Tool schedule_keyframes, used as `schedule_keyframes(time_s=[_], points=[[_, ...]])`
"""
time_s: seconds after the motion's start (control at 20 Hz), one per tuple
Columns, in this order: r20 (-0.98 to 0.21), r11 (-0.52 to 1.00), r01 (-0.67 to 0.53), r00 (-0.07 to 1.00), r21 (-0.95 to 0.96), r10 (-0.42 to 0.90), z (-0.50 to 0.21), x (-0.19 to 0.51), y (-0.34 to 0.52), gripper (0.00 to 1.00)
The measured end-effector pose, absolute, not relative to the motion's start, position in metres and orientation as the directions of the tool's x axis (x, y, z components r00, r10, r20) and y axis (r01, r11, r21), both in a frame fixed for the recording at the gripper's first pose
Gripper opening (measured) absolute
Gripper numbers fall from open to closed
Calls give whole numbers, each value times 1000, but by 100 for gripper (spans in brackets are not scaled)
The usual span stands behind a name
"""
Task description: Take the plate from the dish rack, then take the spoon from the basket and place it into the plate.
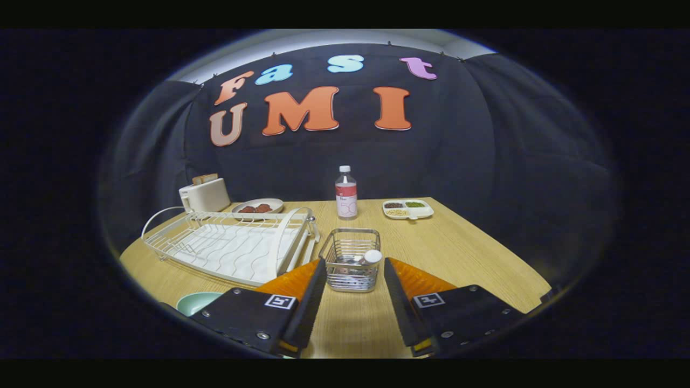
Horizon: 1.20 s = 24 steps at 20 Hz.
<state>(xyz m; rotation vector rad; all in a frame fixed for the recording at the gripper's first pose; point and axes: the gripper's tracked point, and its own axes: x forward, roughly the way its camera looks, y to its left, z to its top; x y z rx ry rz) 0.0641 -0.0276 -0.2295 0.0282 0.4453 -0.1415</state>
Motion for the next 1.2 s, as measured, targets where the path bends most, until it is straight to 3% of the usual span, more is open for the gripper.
schedule_keyframes(time_s=[0.05, 0.3, 0.5, 0.7, 1.2], points=[[-429, 988, 151, 893, -1, -137, -231, 67, -27, 64], [-367, 982, 189, 914, 6, -174, -224, 75, -29, 31], [-355, 977, 208, 918, 45, -179, -220, 78, -30, 14], [-346, 976, 194, 927, 103, -148, -211, 81, -25, 10], [-279, 981, 161, 952, 108, -125, -139, 56, -20, 9]])
